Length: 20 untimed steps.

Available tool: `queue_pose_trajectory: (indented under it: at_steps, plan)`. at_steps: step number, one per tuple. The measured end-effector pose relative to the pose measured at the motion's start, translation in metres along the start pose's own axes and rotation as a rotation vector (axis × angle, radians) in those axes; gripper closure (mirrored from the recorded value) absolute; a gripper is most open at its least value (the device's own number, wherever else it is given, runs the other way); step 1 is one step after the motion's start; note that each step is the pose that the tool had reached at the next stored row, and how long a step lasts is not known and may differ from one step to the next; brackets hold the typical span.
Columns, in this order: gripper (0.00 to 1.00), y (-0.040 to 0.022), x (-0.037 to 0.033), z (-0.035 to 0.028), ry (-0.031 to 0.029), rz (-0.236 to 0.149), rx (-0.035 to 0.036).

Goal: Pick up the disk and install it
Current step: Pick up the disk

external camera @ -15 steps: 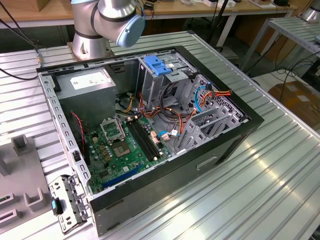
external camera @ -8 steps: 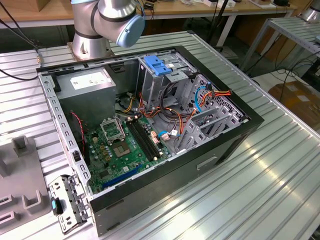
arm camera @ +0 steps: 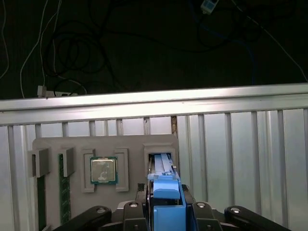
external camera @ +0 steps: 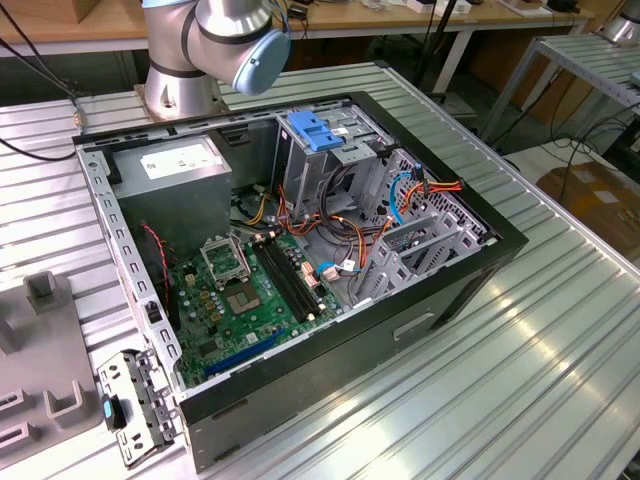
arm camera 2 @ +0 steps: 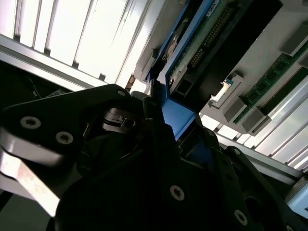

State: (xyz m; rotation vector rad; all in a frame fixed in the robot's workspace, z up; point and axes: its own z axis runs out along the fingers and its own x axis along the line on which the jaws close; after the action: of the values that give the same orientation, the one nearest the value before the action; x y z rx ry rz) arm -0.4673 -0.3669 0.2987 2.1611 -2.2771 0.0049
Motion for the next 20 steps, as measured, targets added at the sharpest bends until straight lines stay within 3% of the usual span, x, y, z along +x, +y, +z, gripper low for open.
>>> queue_pose_trajectory:
  at_steps: [2,20]
  plan:
    - [0.63,0.0002,0.0001,0.0000,0.0000,-0.026,0.0002]
    - [0.63,0.0002,0.0001,-0.0001,0.0000,-0.023,0.0001]
